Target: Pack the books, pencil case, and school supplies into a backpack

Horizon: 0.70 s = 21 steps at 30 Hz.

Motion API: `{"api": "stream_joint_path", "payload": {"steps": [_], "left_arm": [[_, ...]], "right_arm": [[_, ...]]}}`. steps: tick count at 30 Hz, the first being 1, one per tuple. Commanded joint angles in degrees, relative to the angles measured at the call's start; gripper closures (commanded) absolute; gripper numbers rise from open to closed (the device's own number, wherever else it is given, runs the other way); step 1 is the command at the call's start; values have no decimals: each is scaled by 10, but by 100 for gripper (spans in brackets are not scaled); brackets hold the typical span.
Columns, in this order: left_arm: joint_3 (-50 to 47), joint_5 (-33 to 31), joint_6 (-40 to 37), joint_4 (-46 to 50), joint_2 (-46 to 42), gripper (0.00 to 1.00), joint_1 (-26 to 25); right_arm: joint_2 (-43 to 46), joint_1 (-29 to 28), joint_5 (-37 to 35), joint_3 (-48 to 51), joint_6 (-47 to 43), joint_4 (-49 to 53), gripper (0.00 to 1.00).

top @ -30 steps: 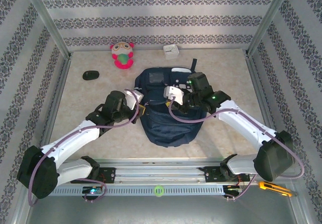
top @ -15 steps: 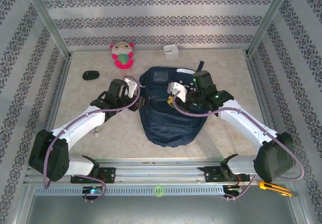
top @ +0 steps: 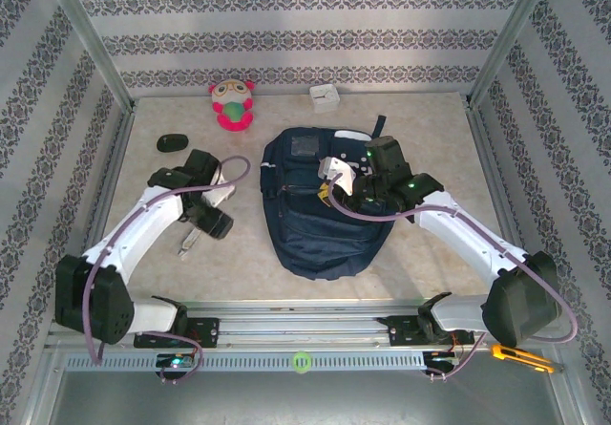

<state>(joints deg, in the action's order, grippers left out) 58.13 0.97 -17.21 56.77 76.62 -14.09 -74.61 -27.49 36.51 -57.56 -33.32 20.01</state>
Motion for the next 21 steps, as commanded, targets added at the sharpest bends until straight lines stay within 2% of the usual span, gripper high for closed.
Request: {"api": "stream_joint_path", "payload": {"steps": [1, 3, 7, 12, 16, 21], "left_arm": [[-34, -33, -47, 93, 4, 17, 25], [-41, -16, -40, 60, 3, 16, 54], [-41, -36, -23, 10, 36, 17, 102], [-33, -6, -18, -22, 90, 17, 107], [-42, -22, -17, -47, 129, 17, 108], [-39, -27, -18, -72, 162, 24, 115]], "right_arm": [[23, 3, 20, 9, -6, -18, 100], [27, 3, 20, 13, -7, -18, 100], [38, 3, 18, 21, -11, -19, 100], [52, 3, 12, 33, -10, -22, 100], [62, 3, 9, 42, -3, -24, 100], [70, 3, 5, 46, -2, -23, 100]]}}
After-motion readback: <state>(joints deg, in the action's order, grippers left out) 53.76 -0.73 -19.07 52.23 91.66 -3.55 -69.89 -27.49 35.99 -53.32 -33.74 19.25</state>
